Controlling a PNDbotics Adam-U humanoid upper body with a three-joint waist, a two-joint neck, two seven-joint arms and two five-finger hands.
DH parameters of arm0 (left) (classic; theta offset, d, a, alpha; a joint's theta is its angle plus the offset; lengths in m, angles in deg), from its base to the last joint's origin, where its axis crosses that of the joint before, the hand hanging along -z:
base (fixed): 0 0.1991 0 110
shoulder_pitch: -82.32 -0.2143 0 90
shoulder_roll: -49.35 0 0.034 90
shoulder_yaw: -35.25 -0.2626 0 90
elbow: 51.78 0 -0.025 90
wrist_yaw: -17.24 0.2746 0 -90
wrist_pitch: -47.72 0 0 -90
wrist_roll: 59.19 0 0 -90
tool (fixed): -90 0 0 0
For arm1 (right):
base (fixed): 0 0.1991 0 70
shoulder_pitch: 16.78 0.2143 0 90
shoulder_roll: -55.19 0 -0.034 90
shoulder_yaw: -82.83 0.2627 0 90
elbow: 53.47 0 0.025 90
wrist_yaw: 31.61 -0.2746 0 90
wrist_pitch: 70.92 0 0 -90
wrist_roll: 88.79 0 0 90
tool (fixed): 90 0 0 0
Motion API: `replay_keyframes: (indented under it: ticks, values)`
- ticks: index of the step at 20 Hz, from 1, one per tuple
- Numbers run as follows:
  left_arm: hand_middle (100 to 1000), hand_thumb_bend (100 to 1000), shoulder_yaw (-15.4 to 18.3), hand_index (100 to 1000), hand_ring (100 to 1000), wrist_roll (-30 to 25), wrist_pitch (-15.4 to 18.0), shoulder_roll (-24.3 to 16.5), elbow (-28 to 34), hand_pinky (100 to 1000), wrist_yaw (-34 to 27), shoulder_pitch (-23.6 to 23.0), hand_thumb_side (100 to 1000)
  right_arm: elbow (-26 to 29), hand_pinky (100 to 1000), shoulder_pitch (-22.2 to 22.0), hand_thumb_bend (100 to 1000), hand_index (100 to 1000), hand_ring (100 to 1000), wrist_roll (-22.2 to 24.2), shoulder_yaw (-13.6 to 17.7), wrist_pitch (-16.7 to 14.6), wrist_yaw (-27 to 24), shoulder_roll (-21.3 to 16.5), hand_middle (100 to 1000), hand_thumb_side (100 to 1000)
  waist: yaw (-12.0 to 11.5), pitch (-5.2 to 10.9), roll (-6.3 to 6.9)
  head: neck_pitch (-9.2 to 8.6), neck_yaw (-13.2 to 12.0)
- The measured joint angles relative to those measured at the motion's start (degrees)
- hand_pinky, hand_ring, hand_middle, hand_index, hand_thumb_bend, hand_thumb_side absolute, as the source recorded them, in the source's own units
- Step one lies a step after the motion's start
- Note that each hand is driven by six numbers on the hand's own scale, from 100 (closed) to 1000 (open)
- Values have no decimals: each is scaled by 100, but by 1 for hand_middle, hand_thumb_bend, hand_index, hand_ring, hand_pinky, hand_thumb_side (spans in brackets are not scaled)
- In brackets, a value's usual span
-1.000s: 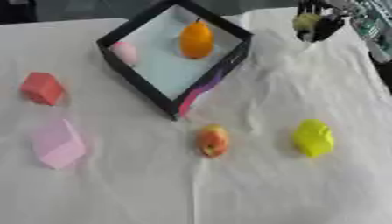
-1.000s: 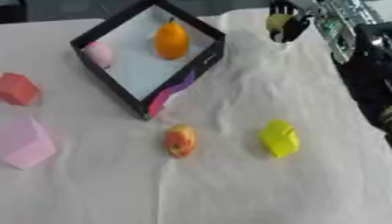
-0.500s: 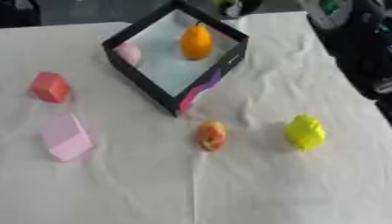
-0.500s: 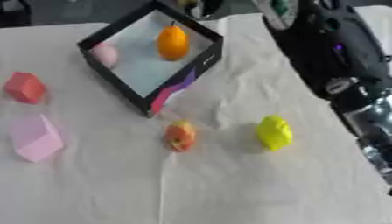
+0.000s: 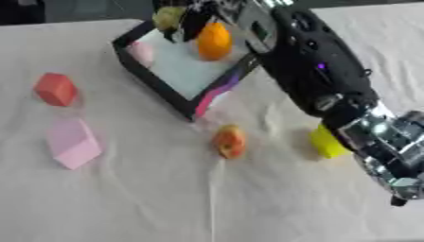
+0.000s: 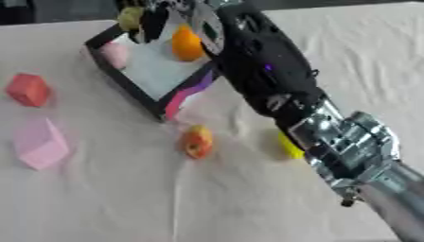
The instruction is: Pick up objects on the table and place them in the box.
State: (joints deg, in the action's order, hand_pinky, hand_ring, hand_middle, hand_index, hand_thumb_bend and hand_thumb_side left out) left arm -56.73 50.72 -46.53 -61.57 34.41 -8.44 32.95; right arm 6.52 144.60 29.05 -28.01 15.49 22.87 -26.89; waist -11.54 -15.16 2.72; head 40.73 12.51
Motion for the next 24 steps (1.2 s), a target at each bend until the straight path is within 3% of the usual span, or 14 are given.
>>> replay_keyframes:
  ticks: [4, 7, 8, 10, 16, 19, 24]
  values:
    - [807, 315, -4, 882, 866, -47, -21, 1, 23, 781, 0, 23, 673, -316, 692, -160, 303, 668, 641, -126, -4, -105, 300, 237, 573, 100, -19, 0, -6, -3, 19]
    - [805, 315, -5, 881, 866, -54, -27, 2, 23, 780, 1, 23, 672, -385, 824, -201, 424, 865, 819, -171, -4, -152, 466, 269, 794, 100, -8, 0, -8, -4, 8]
    - [805, 315, -5, 881, 866, -54, -27, 2, 23, 780, 1, 22, 673, -382, 841, -202, 460, 892, 841, -206, -4, -170, 534, 269, 820, 100, 6, 0, -8, -4, -8]
    - [806, 315, -5, 881, 866, -54, -27, 2, 23, 779, 1, 19, 673, -345, 851, -201, 502, 898, 843, -308, -2, -186, 698, 261, 811, 100, 30, 0, -8, -4, -34]
    - [807, 316, -5, 881, 866, -50, -25, 2, 21, 779, 10, -60, 671, 167, 826, -173, 492, 882, 816, -550, -2, -113, 794, 38, 798, 100, 146, 0, -8, 1, -102]
    - [806, 316, 5, 881, 866, -22, -8, -20, 21, 778, 26, -178, 671, 808, 816, -155, 516, 868, 806, -430, -64, 38, 264, -460, 784, 100, 292, 20, -48, 63, -202]
    - [806, 317, 55, 881, 866, 60, 7, -217, -27, 777, 31, -399, 675, 2251, 813, -532, 525, 854, 804, 209, -106, 721, -1275, -1977, 776, 116, 540, 119, -158, 156, -402]
